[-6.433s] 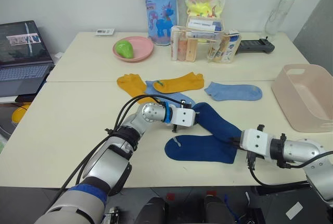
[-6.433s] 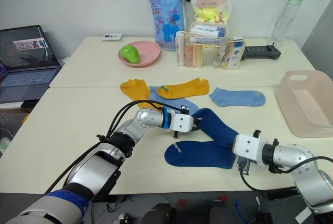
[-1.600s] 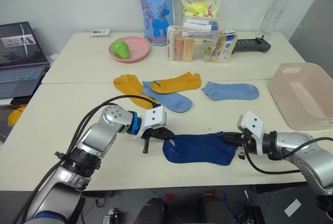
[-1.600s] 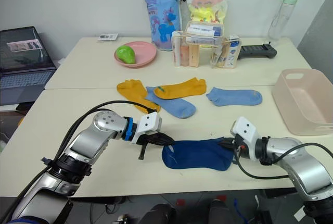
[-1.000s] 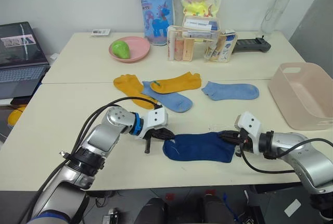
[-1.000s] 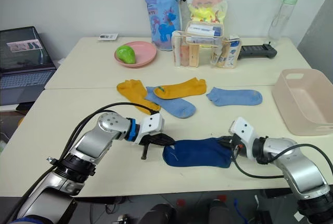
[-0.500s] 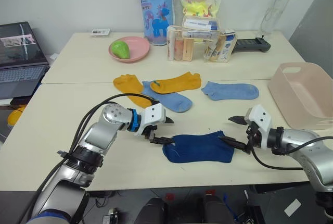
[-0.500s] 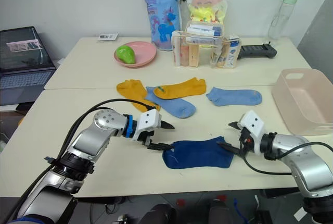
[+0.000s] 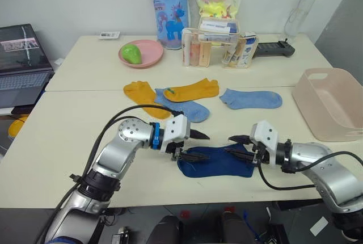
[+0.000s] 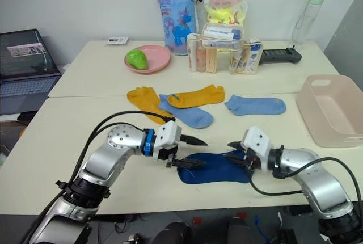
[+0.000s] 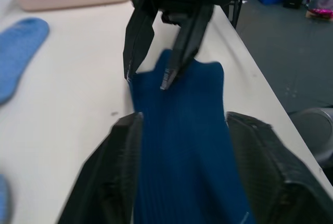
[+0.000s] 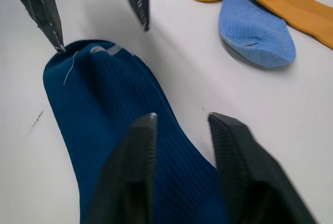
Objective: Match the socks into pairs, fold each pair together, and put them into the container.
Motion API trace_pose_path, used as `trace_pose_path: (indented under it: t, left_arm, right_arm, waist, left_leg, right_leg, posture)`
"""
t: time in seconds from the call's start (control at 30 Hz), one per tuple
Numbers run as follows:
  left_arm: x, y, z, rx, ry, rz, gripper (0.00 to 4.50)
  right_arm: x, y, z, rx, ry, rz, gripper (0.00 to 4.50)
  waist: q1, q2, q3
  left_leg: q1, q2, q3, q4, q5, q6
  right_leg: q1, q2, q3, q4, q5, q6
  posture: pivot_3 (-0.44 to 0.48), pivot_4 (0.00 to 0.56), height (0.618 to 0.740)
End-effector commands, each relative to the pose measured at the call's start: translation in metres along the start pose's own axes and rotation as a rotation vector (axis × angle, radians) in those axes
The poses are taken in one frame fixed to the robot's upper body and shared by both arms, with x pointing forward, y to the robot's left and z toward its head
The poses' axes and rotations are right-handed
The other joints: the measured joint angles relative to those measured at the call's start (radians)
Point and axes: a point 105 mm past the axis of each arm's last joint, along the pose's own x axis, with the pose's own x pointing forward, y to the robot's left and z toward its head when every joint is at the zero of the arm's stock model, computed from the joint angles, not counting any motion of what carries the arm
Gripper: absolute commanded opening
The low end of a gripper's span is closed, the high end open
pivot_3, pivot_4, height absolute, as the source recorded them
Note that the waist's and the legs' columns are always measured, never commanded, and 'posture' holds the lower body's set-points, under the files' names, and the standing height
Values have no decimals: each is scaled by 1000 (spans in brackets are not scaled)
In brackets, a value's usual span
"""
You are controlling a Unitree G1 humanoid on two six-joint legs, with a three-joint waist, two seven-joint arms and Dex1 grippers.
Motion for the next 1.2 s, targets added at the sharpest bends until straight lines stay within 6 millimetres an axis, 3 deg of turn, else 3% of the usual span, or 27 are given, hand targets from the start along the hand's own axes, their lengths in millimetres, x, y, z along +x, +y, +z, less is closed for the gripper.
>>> trace_pose_path:
  t: [0.03,0.07,0.17,0.4,0.6,0.73,0.93,1.07,1.13,1.2]
  left_arm:
    - [0,-1,-1,70,40,11,1298]
    - [0,-1,-6,75,59,14,960]
    - [-3,-1,-23,73,116,28,23]
    - [-17,-4,-51,37,212,41,23]
    - [-22,-2,-59,53,241,49,23]
    - [-22,0,-55,56,216,57,23]
    - [-22,4,-36,24,114,82,23]
    - [-34,9,-24,-12,76,143,23]
    - [-45,15,-21,-25,54,232,0]
    - [-61,28,-17,-82,-4,374,383]
  right_arm:
    - [2,0,1,-38,-6,-22,270]
    - [2,0,-2,-39,2,-23,0]
    - [1,3,-13,-41,42,-17,0]
    - [-15,4,-42,-41,150,-8,0]
    - [-27,6,-47,-5,170,-8,0]
    - [-40,5,-48,-6,185,-12,0]
    - [-47,3,-18,93,78,-35,0]
    - [-55,-3,-6,133,44,-82,0]
    - [-63,-12,-8,139,44,-142,400]
    - [-71,-26,-10,158,22,-238,909]
  waist:
    - [0,0,0]
    - [0,0,0]
    - [0,0,0]
    - [0,0,0]
    - [2,0,0]
    - [2,0,0]
    - [1,0,0]
    - [1,0,0]
    - [1,0,0]
    - [1,0,0]
  left_leg:
    - [0,0,0,0,0,0]
    - [0,0,0,0,0,0]
    - [0,0,0,0,0,0]
    - [0,0,0,0,0,0]
    - [0,0,0,0,0,0]
    - [1,0,0,0,0,0]
    - [1,0,0,0,0,0]
    - [0,0,0,0,0,0]
    - [0,0,-1,0,0,0]
    - [0,0,0,0,0,0]
  right_leg:
    - [0,0,0,0,0,0]
    - [0,0,0,0,0,0]
    - [0,0,0,0,0,0]
    - [0,0,0,0,0,0]
    - [1,0,0,0,0,0]
    - [1,0,0,0,0,0]
    - [1,0,0,0,0,0]
    - [1,0,0,0,0,0]
    - [1,0,0,0,0,0]
    - [1,0,0,0,0,0]
  posture:
    - [0,150,740]
    - [0,150,740]
    - [0,150,740]
    - [0,150,740]
    - [0,150,740]
    - [0,150,740]
    - [0,150,740]
    - [0,150,740]
    - [0,150,740]
    - [0,150,740]
